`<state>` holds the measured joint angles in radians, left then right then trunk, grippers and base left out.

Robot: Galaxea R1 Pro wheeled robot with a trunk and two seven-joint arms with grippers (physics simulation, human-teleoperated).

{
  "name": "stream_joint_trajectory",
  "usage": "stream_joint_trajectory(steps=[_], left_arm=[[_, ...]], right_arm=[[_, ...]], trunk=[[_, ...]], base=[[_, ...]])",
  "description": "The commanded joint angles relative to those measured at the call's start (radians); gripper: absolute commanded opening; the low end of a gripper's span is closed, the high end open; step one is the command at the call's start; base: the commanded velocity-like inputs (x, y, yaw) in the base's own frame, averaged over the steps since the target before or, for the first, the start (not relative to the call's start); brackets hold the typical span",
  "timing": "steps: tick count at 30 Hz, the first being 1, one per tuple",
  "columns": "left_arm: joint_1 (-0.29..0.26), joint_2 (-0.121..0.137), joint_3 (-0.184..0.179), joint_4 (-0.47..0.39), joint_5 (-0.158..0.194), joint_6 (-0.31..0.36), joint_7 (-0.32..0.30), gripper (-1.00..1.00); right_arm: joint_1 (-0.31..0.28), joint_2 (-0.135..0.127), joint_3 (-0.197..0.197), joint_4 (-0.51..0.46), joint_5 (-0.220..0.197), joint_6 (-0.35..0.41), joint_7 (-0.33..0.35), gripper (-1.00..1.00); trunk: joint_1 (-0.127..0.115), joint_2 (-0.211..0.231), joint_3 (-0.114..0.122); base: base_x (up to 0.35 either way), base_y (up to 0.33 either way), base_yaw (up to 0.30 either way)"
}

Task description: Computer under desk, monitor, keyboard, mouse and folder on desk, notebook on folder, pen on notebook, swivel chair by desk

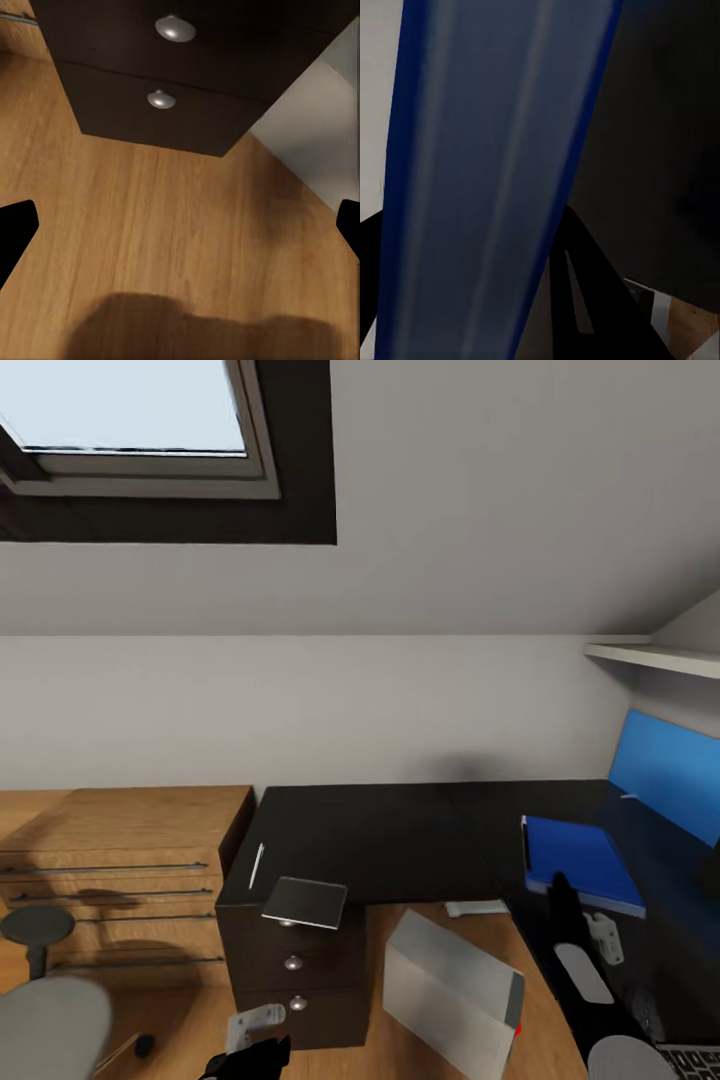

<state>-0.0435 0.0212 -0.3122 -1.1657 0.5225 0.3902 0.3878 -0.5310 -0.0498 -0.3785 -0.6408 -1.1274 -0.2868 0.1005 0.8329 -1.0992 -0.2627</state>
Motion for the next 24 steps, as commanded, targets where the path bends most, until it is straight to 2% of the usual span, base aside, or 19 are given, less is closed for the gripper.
stream_joint_trajectory(steps=[1, 4, 10, 13, 18, 24], left_arm=[[-0.001, 0.001, -0.004, -0.001, 0.010, 0.002, 0.010, 1.00], [-0.001, 0.002, -0.003, -0.001, 0.012, 0.003, 0.012, 1.00], [-0.001, 0.002, 0.002, -0.001, 0.014, 0.004, 0.012, 1.00], [-0.001, 0.002, 0.016, -0.004, 0.028, 0.004, 0.013, 1.00], [-0.001, 0.002, 0.051, -0.011, 0.083, 0.004, 0.013, 1.00], [-0.001, 0.002, 0.058, -0.011, 0.096, 0.004, 0.013, 1.00]], right_arm=[[-0.007, -0.004, 0.000, 0.015, -0.011, -0.008, 0.009, -1.00], [-0.032, -0.018, 0.000, 0.064, -0.013, -0.029, 0.008, -1.00], [-0.043, -0.025, 0.000, 0.086, -0.014, -0.038, 0.008, -1.00], [-0.045, -0.026, 0.000, 0.089, -0.015, -0.039, 0.008, -1.00], [-0.046, -0.026, -0.002, 0.091, -0.017, -0.040, 0.007, -1.00], [-0.046, -0.024, -0.002, 0.091, -0.019, -0.038, 0.006, -1.00]], trunk=[[0.000, -0.001, -0.001], [0.000, -0.001, -0.001], [0.000, -0.001, -0.001], [0.000, -0.001, -0.001], [0.004, -0.008, -0.004], [0.027, -0.050, -0.023]], base=[[0.214, -0.206, 0.000], [0.194, -0.207, 0.000], [0.102, -0.146, 0.000], [0.022, -0.036, 0.000], [0.007, -0.011, 0.000], [0.001, -0.002, 0.000]])
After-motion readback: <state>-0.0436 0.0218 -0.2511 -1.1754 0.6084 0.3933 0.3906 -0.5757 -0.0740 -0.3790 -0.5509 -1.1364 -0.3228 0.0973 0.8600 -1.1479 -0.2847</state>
